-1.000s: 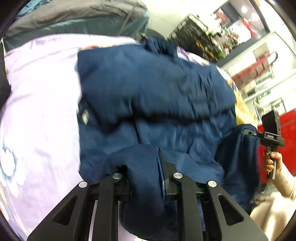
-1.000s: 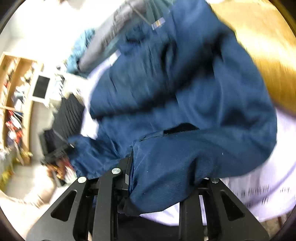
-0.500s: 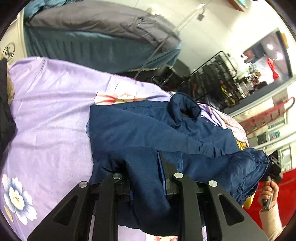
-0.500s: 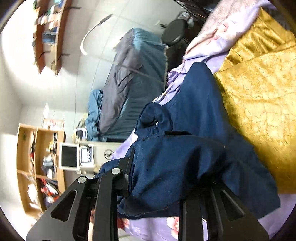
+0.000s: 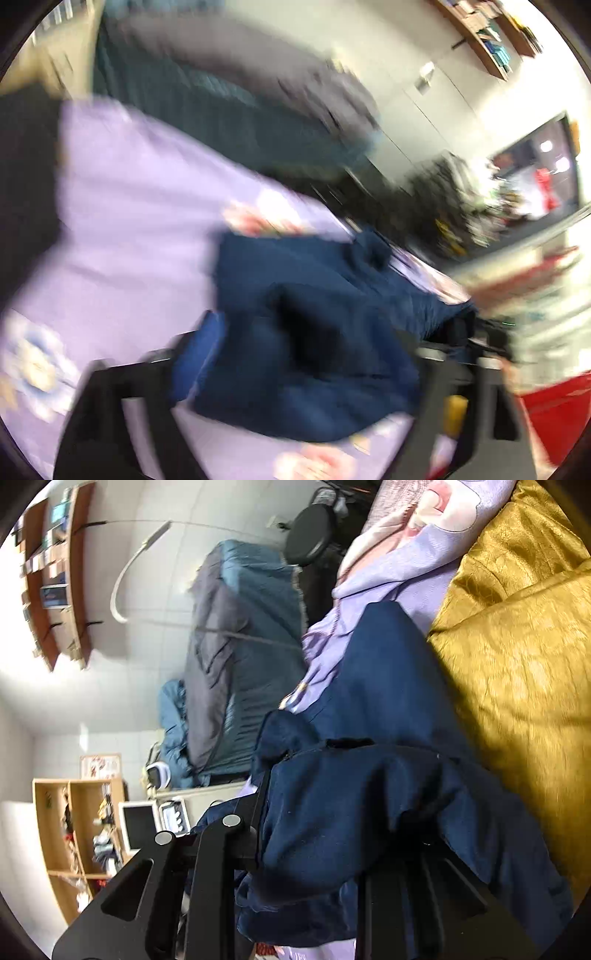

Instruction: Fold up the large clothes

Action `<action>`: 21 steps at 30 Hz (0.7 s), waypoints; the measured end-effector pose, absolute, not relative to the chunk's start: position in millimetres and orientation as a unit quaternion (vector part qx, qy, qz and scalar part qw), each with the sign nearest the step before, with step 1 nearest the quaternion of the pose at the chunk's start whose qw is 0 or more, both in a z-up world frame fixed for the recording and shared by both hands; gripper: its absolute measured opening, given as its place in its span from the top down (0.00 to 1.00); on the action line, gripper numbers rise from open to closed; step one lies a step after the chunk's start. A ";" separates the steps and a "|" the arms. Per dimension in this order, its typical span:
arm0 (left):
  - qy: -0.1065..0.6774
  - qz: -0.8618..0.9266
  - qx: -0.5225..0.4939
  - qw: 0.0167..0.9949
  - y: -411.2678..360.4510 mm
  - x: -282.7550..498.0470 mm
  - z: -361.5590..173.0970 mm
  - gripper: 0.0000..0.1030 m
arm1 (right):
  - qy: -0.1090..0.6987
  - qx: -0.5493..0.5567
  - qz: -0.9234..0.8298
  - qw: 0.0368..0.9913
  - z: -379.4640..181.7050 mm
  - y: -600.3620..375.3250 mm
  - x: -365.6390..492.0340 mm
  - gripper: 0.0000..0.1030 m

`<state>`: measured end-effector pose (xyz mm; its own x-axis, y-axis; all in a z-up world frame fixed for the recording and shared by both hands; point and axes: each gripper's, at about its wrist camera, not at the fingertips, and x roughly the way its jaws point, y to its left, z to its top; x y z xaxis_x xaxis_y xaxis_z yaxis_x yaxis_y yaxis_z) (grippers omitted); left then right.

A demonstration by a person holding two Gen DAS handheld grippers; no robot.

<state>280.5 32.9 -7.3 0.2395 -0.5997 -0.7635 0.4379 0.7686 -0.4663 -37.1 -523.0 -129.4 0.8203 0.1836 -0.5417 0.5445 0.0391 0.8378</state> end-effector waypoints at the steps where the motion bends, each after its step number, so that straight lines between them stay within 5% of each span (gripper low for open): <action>1: 0.508 -0.331 -0.061 0.793 35.0 276.7 -3.6 0.15 | 0.271 0.686 -0.143 0.661 -135.8 -527.4 -34.5 0.76; 5: 0.522 -0.327 0.020 0.787 23.9 252.5 -21.2 0.14 | 0.272 0.715 -0.149 0.627 -154.7 -536.6 -27.4 0.68; 10: 0.546 -0.312 0.076 0.774 7.0 217.5 -66.7 0.14 | 0.245 0.726 -0.113 0.632 -136.3 -539.0 -19.6 0.31; 15: 0.563 -0.300 0.063 0.767 -2.4 206.9 -95.5 0.14 | 0.283 0.631 -0.118 0.713 -89.2 -527.8 -25.6 0.28; 21: 0.544 -0.289 0.111 0.780 -26.9 214.6 -106.8 0.14 | 0.415 0.343 -0.229 0.811 -61.5 -478.6 -36.2 0.27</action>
